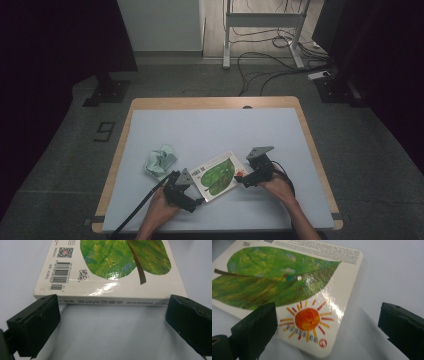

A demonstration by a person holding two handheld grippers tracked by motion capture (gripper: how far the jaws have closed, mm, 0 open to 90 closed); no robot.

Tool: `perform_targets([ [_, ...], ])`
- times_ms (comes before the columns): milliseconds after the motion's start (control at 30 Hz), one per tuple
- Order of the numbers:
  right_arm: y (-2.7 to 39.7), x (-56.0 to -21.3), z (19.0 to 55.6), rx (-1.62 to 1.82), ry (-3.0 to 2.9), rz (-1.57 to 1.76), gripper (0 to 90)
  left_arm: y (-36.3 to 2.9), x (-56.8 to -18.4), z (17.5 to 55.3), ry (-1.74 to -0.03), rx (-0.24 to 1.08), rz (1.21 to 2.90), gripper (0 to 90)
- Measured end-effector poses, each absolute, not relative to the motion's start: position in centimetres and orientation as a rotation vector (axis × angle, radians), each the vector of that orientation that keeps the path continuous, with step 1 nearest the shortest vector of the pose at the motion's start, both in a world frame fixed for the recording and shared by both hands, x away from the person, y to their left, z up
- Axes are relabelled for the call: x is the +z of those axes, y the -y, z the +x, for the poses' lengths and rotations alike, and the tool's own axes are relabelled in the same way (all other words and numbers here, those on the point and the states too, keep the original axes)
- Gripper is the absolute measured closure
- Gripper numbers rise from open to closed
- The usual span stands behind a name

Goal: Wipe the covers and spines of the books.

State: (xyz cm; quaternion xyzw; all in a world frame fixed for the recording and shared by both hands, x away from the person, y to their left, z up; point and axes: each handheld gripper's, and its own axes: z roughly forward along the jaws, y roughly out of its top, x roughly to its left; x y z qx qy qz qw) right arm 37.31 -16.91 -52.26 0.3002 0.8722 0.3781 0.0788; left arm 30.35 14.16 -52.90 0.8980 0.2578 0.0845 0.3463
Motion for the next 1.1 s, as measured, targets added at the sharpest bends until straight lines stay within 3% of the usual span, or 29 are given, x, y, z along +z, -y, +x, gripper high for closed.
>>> perform_targets([
  [500, 14.3, -52.8, 38.8, 1.189, -2.676, 0.893, 1.8, -14.2, -52.9, 30.3, -0.671, 0.214, 2.333, 0.0],
  [1100, 15.6, -50.9, 38.6, 1.377, -2.624, 1.006, 5.9, -14.2, -52.9, 30.3, -0.671, 0.214, 2.333, 0.0],
])
